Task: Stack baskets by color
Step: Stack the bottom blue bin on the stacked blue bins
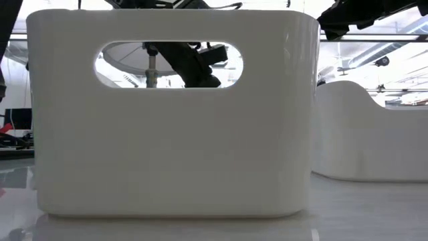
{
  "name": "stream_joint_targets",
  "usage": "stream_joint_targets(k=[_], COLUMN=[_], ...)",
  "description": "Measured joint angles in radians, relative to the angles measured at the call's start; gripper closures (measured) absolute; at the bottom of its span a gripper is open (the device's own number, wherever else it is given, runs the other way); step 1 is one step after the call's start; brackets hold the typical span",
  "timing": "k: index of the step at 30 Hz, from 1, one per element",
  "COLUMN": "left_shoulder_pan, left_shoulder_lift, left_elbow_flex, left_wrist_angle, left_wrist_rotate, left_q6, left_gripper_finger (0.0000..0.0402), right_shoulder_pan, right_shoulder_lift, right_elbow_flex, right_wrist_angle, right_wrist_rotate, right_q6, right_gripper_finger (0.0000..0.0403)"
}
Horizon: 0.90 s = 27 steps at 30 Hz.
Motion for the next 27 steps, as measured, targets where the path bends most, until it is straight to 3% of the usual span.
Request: stream_joint_targets(k=[9, 19, 22, 27], left_shoulder_pan=[0.0, 0.003, 0.016, 0.047], left_shoulder_lift=[0.0, -0.001, -0.001, -0.001], left_elbow_flex=[0.002, 0.0, -0.001, -0.005], left_wrist_angle=[0.021, 0.1, 0.121, 0.118], left_wrist_rotate=[0.003, 0.076, 0.137, 0.142], left_q6=[-0.002, -0.001, -0.002, -0.018], left_gripper_finger=[0.0316, 0.0244, 0.0236, 0.0236], right_shoulder_pan=[0.0, 0.0, 0.0, 0.0], right_shoulder_lift=[0.0, 0.0, 0.0, 0.0], right_elbow_flex=[-0.004, -0.004, -0.004, -0.006], right_wrist_angle=[0.0, -0.001, -0.001, -0.001], right_wrist_rotate=[0.0, 0.001, 0.001, 0.001], right_q6=[0.007, 0.011, 0.011, 0.016], right_gripper_finger=[0.0321, 0.0321, 0.0321, 0.0321])
